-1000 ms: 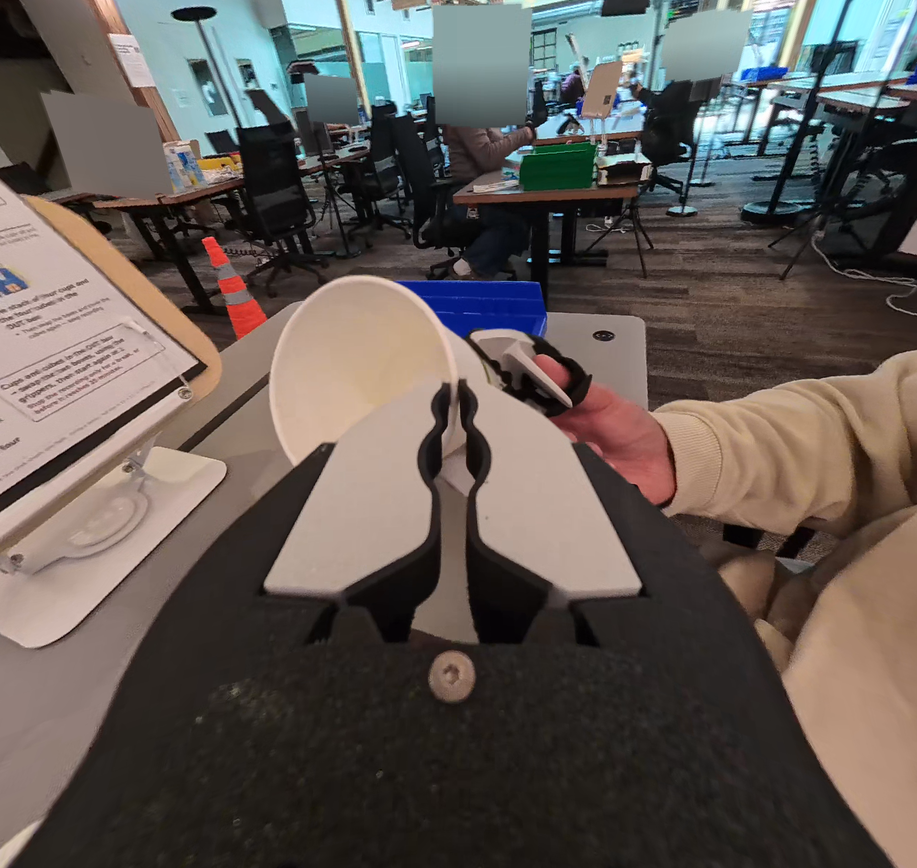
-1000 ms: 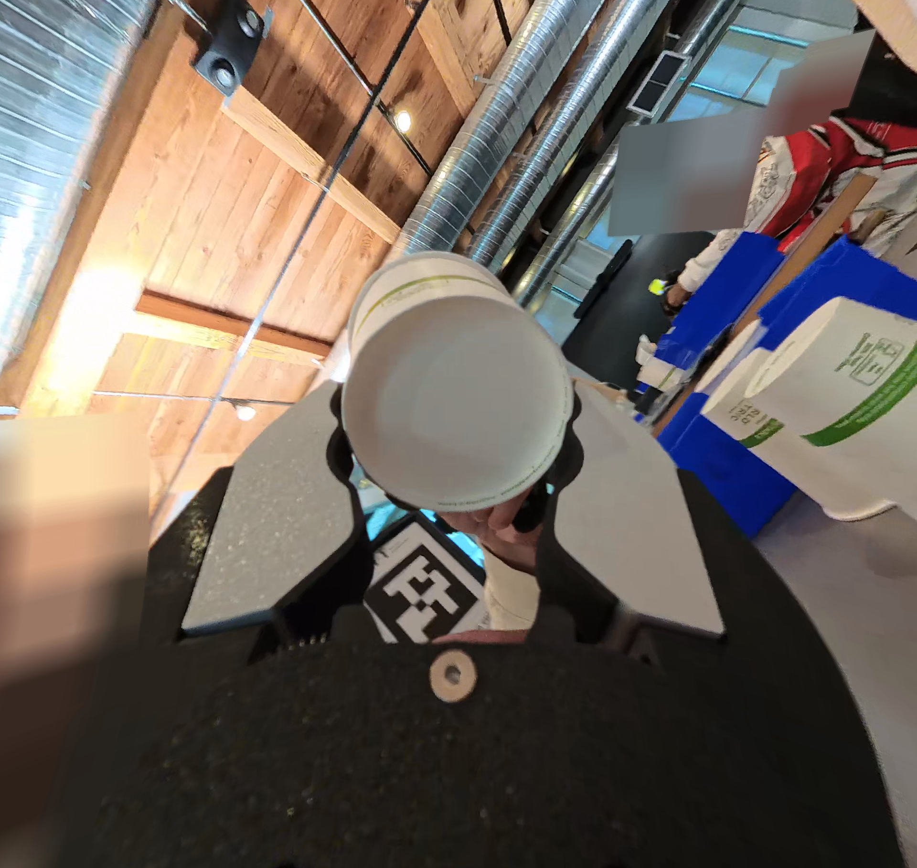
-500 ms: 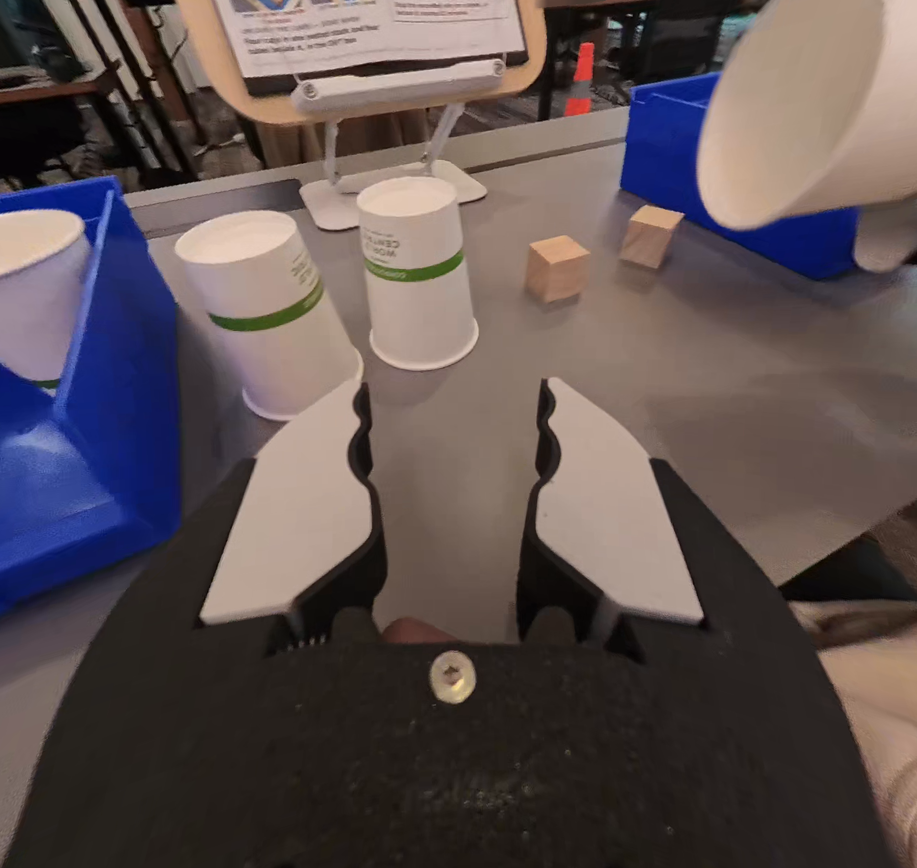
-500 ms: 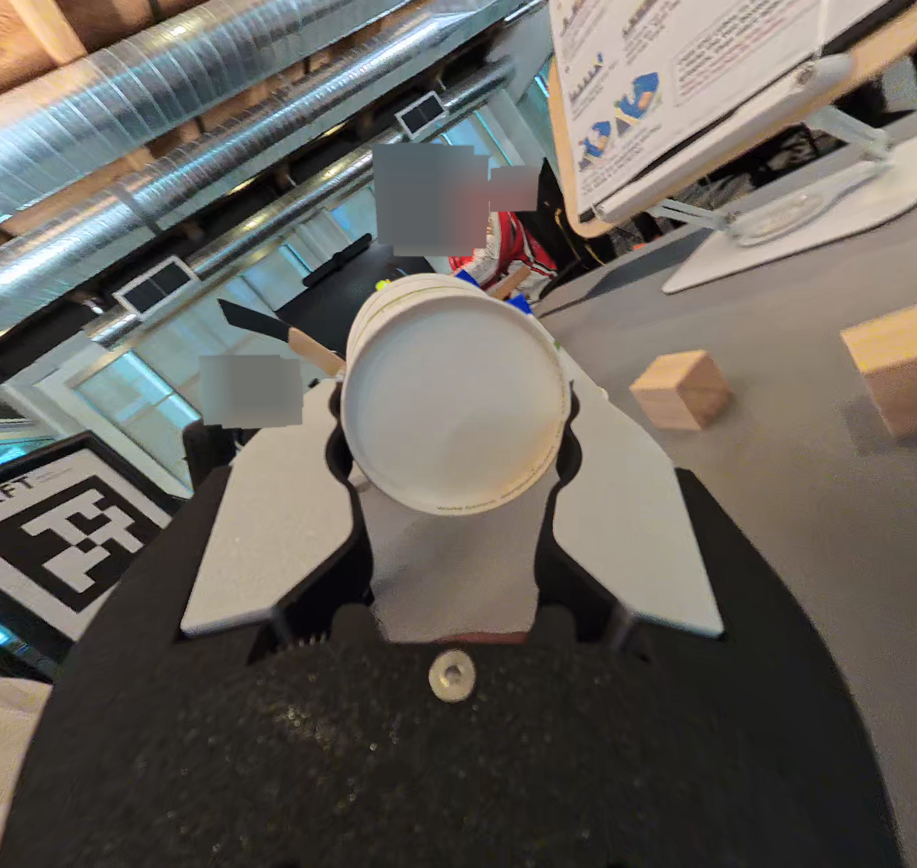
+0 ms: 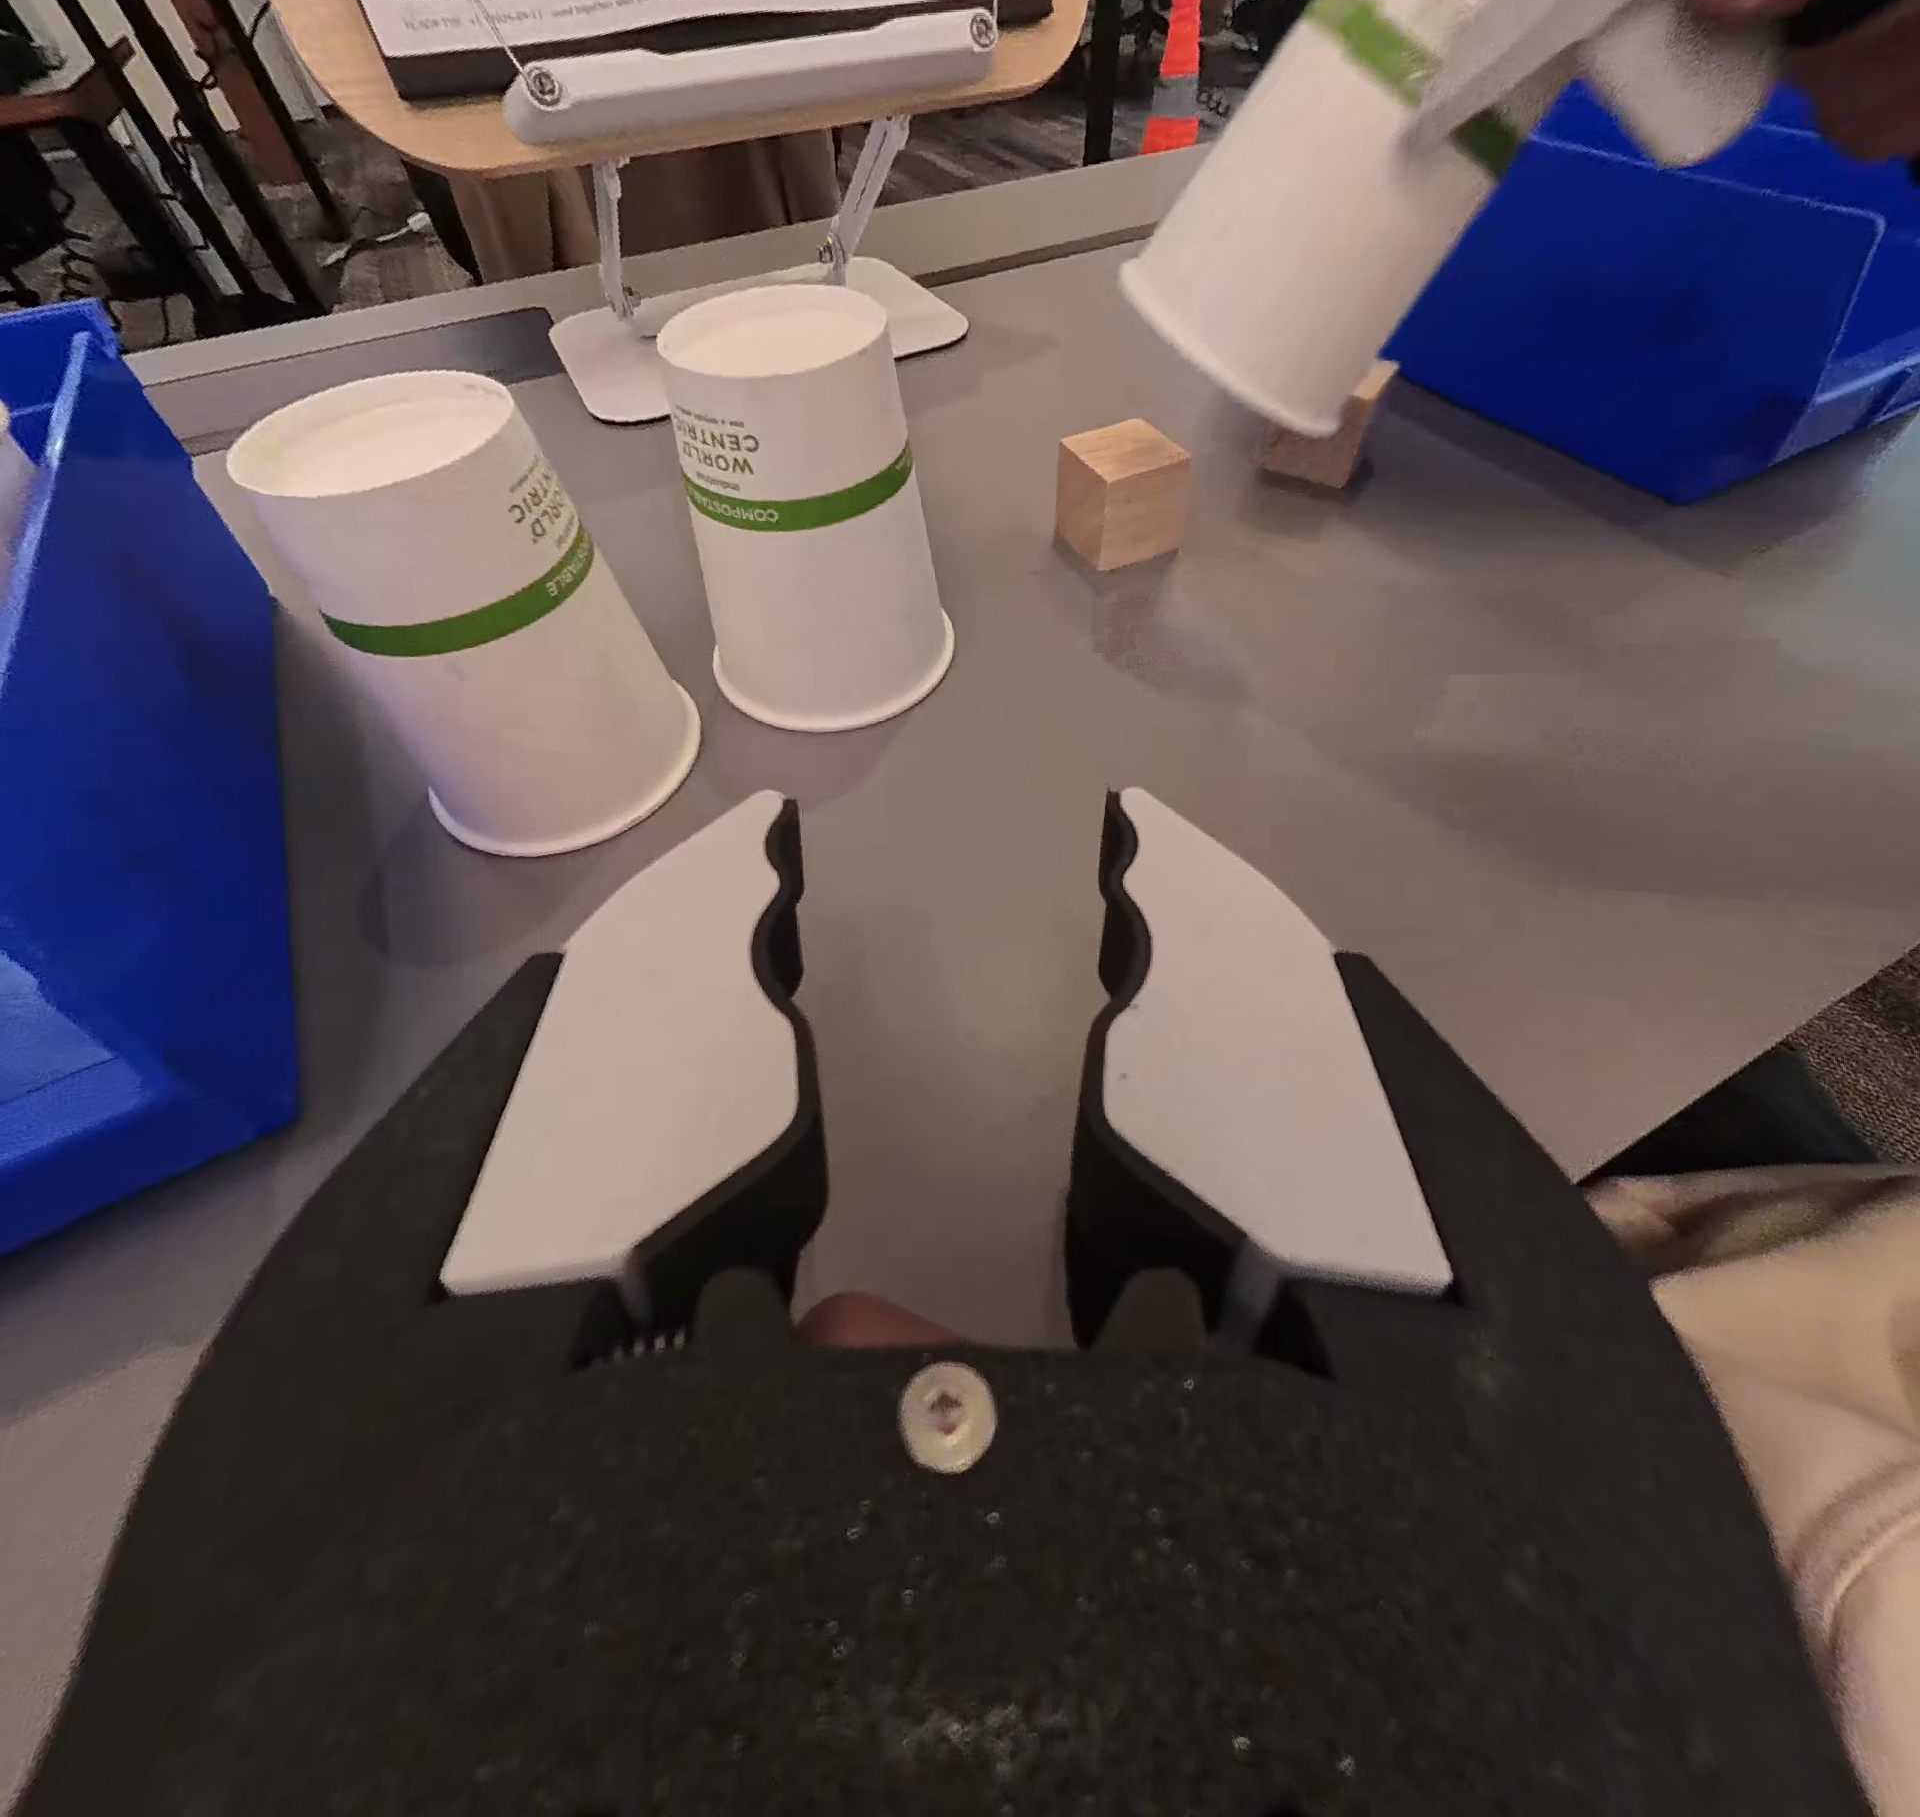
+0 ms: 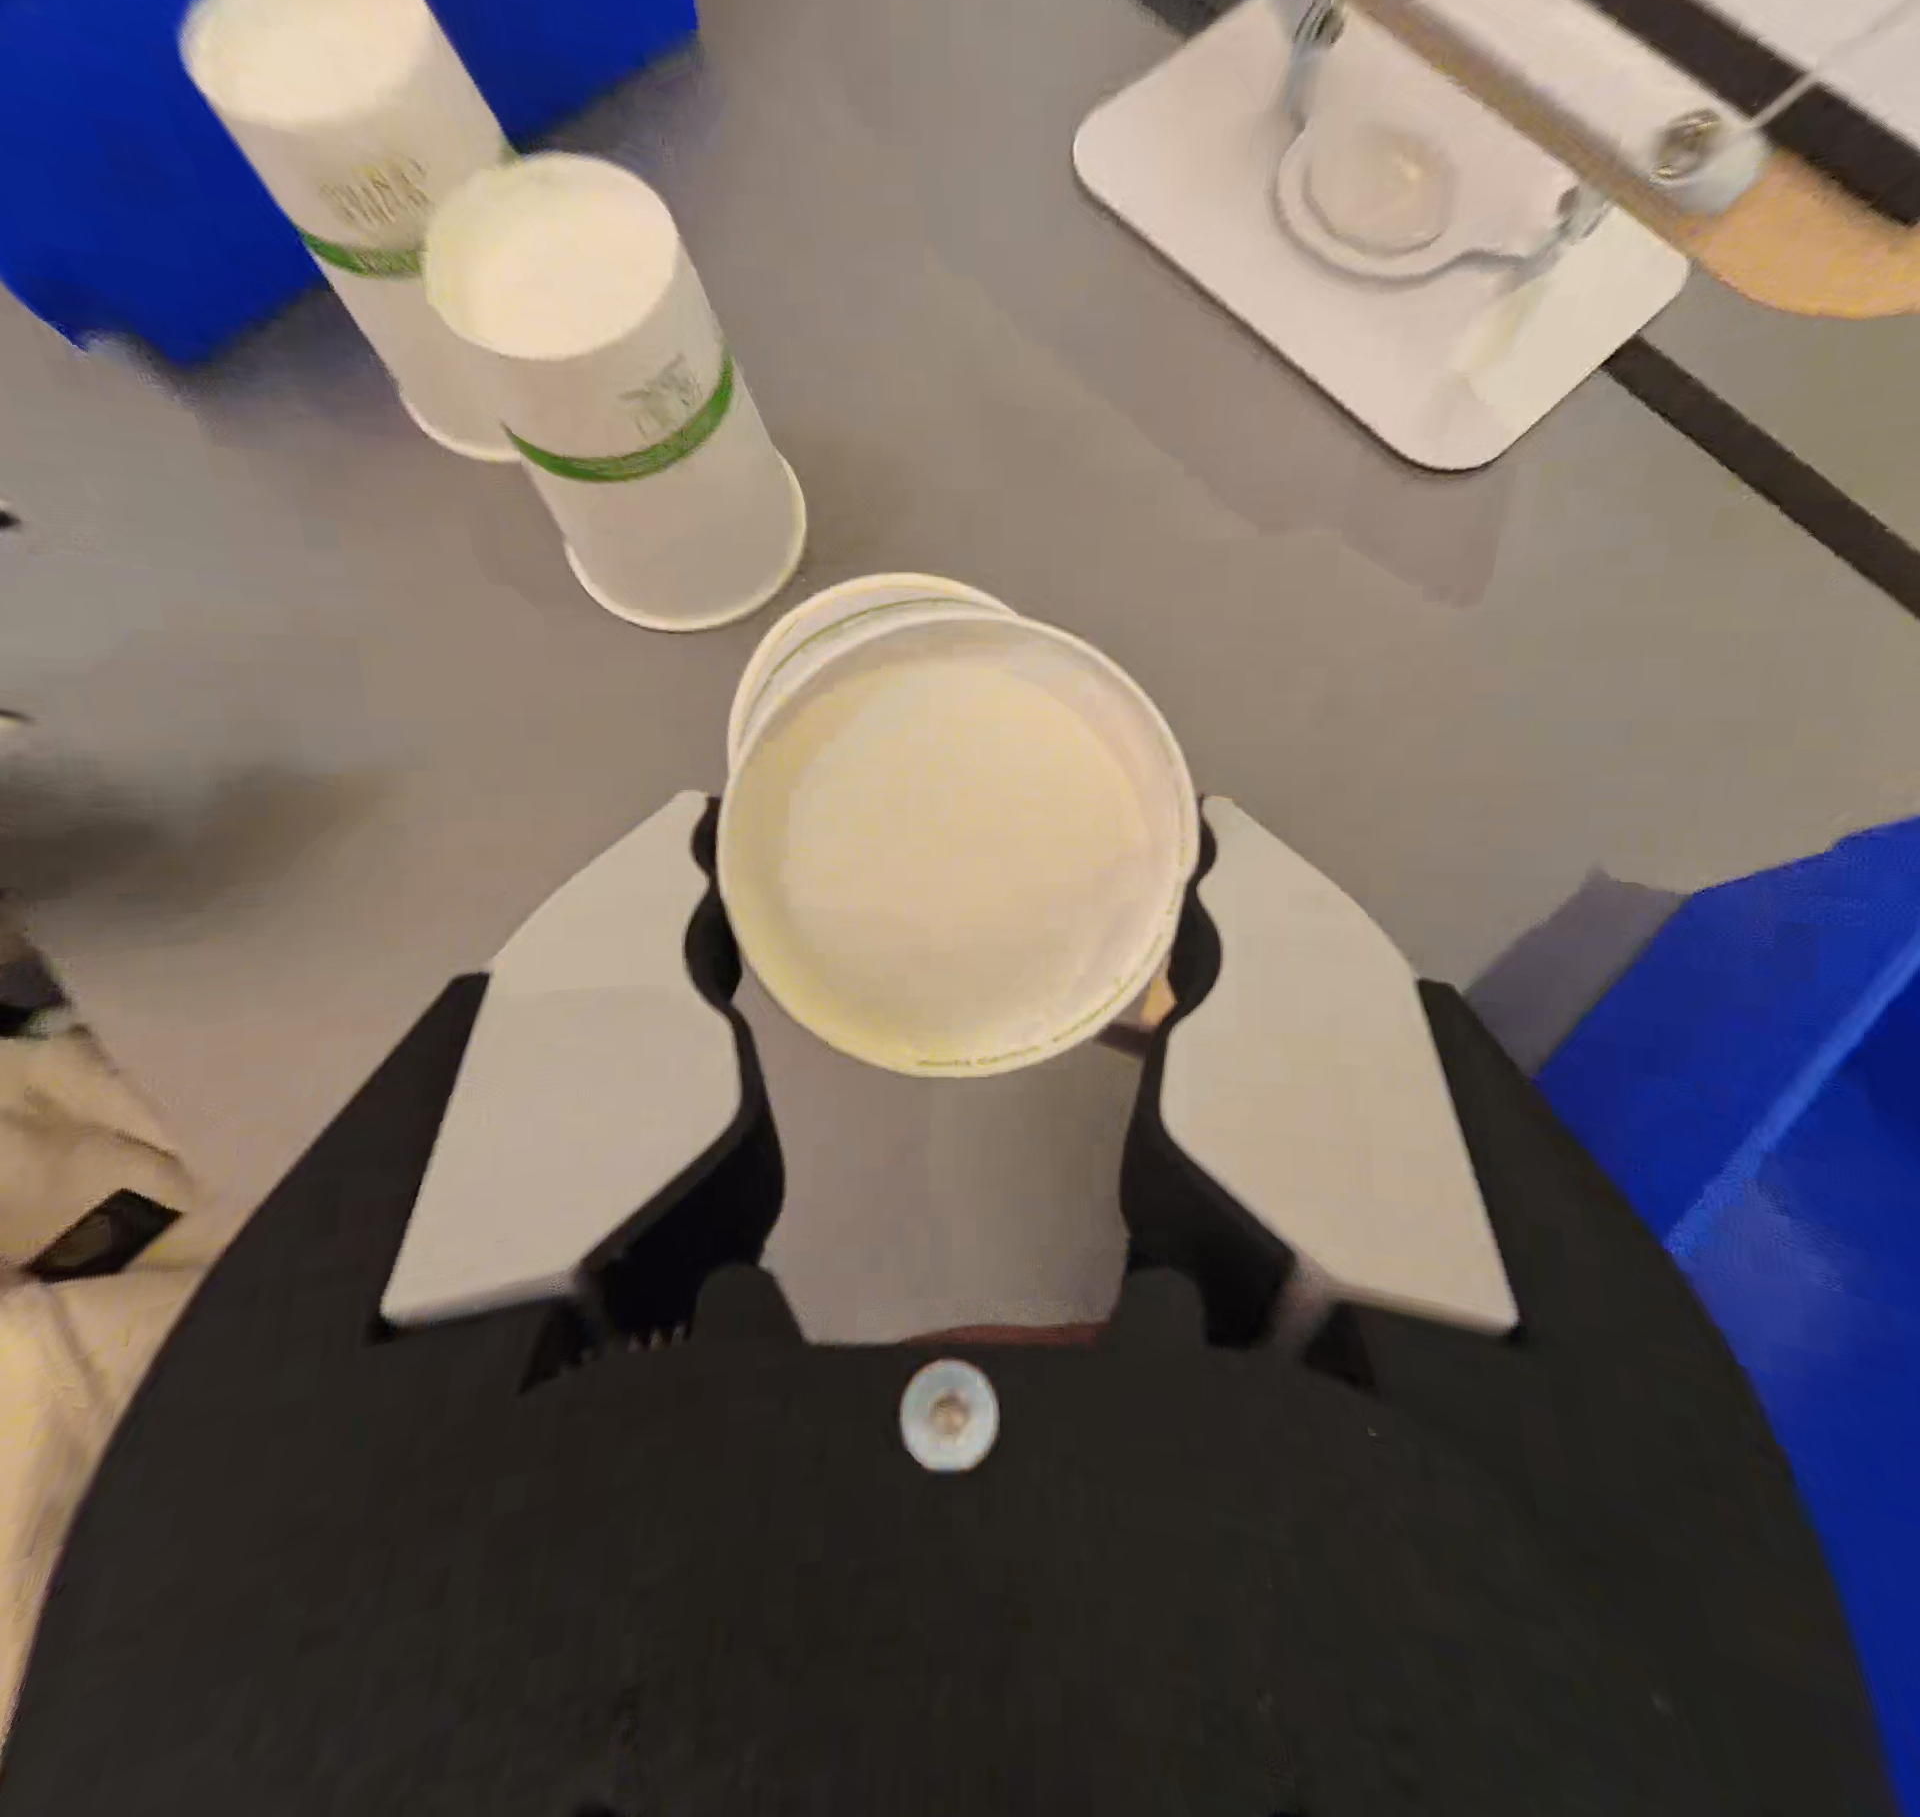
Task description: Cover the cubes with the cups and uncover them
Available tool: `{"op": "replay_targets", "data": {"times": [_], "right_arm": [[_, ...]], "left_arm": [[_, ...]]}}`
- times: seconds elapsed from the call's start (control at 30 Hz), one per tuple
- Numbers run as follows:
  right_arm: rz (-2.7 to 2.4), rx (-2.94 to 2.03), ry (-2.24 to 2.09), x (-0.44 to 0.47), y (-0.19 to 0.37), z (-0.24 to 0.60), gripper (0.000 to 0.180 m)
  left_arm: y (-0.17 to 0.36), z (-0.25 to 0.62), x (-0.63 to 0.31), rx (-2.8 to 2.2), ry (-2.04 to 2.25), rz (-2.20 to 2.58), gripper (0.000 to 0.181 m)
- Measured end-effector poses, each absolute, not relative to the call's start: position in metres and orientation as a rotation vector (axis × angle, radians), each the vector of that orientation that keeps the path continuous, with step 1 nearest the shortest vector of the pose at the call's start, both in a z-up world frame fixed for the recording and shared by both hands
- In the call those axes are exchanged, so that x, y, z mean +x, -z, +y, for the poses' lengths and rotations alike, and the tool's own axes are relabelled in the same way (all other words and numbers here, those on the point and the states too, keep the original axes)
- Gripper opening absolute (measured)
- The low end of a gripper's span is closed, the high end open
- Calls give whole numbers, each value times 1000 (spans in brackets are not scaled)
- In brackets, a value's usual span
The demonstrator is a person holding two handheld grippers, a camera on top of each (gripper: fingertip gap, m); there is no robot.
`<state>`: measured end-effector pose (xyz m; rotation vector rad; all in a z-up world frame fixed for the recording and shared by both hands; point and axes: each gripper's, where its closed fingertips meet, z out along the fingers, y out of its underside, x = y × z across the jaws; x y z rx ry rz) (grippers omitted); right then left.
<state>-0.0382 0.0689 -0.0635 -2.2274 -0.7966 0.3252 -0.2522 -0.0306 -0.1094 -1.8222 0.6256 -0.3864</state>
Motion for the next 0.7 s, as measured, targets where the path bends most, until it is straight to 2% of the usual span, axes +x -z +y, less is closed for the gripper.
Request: {"op": "replay_targets", "data": {"times": [0.2,0.43,0.7], "right_arm": [[-910,-2388,-173,-60,92,105,82],[-972,-2512,-86,-64,125,109,82],[-983,-2465,-53,-67,122,113,84]], "left_arm": [[110,-29,-256,-1839,396,617,55],[112,-31,-254,-1849,410,640,55],[119,-30,-253,-1882,433,650,55]]}}
